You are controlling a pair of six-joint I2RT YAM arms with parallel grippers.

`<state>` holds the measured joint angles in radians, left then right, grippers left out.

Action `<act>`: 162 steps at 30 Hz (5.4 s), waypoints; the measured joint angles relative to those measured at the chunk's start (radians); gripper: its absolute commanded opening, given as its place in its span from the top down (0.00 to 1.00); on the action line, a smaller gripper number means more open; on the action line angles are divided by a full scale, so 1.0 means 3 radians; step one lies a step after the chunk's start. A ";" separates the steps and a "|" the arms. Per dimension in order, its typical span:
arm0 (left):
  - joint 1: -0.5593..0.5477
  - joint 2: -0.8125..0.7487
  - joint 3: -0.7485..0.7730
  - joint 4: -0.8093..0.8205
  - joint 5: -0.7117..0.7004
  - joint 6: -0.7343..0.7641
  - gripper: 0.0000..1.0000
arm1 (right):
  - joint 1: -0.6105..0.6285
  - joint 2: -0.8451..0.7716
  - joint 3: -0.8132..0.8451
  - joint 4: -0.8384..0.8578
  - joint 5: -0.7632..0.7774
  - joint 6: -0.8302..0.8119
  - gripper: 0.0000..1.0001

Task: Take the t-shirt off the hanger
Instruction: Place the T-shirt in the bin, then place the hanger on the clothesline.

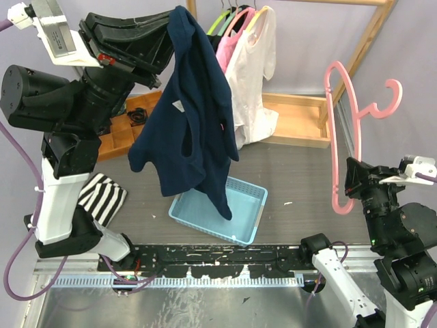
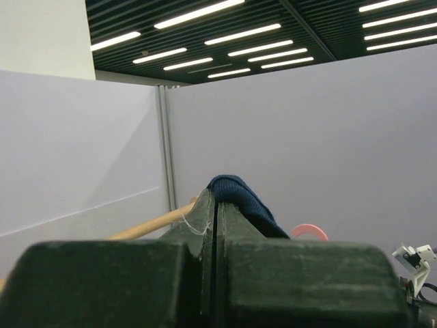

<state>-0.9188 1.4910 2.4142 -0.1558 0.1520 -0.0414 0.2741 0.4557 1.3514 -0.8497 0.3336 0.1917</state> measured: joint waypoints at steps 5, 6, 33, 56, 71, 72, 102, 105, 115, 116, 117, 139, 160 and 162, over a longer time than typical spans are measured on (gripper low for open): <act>0.0000 0.0001 -0.0028 -0.0015 0.0038 -0.0080 1.00 | 0.0000 -0.0006 -0.0005 -0.0001 -0.0010 0.0010 0.99; 0.0000 0.0001 -0.0028 -0.0022 0.0048 -0.0099 1.00 | 0.0000 -0.0010 -0.0005 -0.0004 -0.0010 0.0010 0.99; -0.0023 -0.0225 -0.1387 0.0095 0.0055 -0.0587 1.00 | 0.0000 -0.0070 -0.0123 0.0010 -0.0057 0.0047 0.99; -0.0149 -0.1545 -0.3015 -0.0319 -0.0086 -0.1116 1.00 | 0.0000 -0.0080 -0.0398 0.0114 -0.0258 0.0086 0.99; -0.0581 -0.1539 -0.4250 -0.0469 -0.0791 -0.1214 1.00 | 0.0000 -0.0195 -0.0451 0.0108 -0.0305 0.0094 0.99; -0.0614 -0.1531 -0.4303 -0.0470 -0.0830 -0.1216 1.00 | 0.0000 -0.0197 -0.0458 0.0108 -0.0304 0.0094 0.99; -0.1027 -0.0462 -0.5294 -0.0231 -0.1784 -0.1593 1.00 | 0.0000 0.0237 -0.0589 0.0435 -0.0284 0.0146 0.99; -0.1030 -0.0337 -0.5296 -0.0244 -0.1890 -0.1614 1.00 | 0.0000 0.0431 -0.0533 0.0521 -0.0266 0.0146 0.99; -0.1030 -0.0169 -0.4906 -0.0785 -0.2235 -0.1428 0.53 | 0.0000 0.1143 -0.0019 0.0769 -0.0094 0.0043 0.99; -0.1030 -0.0225 -0.4869 -0.0834 -0.2257 -0.1383 0.49 | 0.0000 0.1205 0.0023 0.0790 -0.0084 0.0022 0.99; -0.1031 -0.0300 -0.4828 -0.0888 -0.2279 -0.1340 0.44 | 0.0000 0.1255 0.0056 0.0799 -0.0075 0.0003 0.99; -0.1033 -0.2031 -0.4931 -0.0815 -0.2616 -0.0899 0.02 | -0.0202 0.2422 0.1038 0.1176 -0.0144 -0.0374 0.99; -0.1033 -0.2134 -0.4974 -0.0665 -0.2811 -0.0772 0.02 | -0.1105 0.3147 0.1694 0.1240 -0.1144 -0.0262 0.99; -0.1033 -0.2127 -0.4974 -0.0656 -0.2836 -0.0762 0.02 | -0.1211 0.3197 0.1727 0.1242 -0.1260 -0.0206 0.99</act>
<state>-1.2285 0.8528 0.9218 -0.3527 -0.6987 -0.2699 -0.0891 1.4147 1.8694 -0.4770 -0.0444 0.1299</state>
